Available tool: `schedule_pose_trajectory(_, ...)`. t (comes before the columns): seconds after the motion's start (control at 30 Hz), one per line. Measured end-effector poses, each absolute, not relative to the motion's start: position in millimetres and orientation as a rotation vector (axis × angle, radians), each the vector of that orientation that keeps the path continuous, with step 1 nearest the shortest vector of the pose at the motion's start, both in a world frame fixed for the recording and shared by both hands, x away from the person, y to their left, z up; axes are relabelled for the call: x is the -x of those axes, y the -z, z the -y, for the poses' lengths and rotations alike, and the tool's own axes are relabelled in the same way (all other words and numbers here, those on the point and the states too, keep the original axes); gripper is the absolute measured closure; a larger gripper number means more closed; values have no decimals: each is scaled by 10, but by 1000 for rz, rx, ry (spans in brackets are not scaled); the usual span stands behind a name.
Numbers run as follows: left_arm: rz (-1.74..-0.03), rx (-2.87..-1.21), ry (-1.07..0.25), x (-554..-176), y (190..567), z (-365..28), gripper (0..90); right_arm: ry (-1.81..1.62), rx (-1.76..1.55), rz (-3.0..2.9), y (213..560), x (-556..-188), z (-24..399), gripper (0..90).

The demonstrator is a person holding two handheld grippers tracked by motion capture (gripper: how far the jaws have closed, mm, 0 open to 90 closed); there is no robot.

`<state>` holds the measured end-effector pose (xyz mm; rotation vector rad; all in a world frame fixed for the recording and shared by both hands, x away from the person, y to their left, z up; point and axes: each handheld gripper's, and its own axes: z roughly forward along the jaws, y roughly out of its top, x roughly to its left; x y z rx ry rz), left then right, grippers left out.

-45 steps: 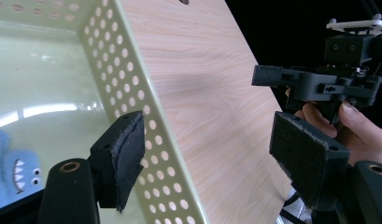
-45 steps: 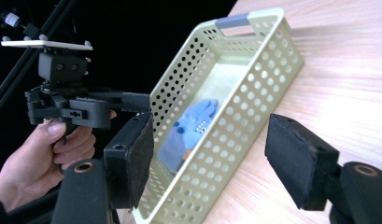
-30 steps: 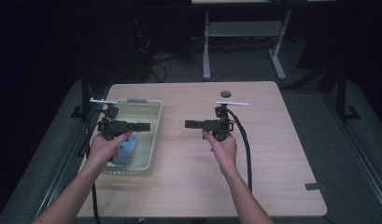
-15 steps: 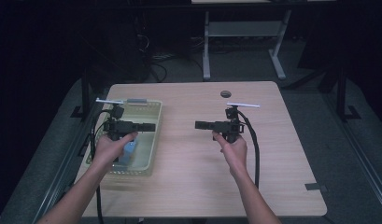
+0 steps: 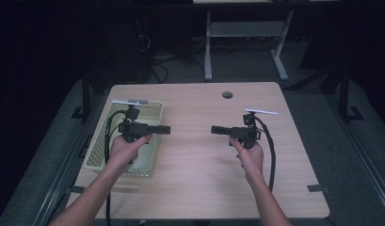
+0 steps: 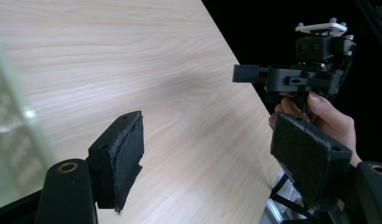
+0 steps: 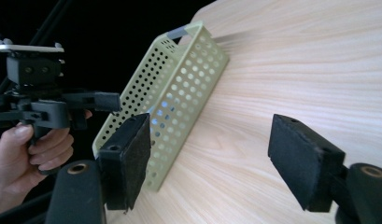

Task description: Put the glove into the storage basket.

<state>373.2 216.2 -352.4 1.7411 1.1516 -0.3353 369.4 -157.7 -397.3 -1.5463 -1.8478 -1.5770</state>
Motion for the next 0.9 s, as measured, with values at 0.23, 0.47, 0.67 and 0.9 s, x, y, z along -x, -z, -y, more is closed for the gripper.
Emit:
schedule_pose_trajectory(0.23, -1120, -1766, 354, -3702, 3573, -1980, 250, 1584, 1568, 1844, 4013, -3631, 1743, 291)
schedule_pose_trajectory(0.47, -1110, -1767, 372, -3687, 3622, -1847, 249, 1583, 1584, 1838, 4045, -3595, 1888, 287)
schedule_pose_trajectory(0.67, -1100, -1772, 370, -3665, 3665, -1760, 249, 1582, 1596, 1833, 4023, -3560, 1989, 287)
schedule_pose_trajectory(0.9, -1084, -1787, 381, -3626, 3724, -1643, 249, 1580, 1614, 1828, 4100, -3502, 2141, 286)
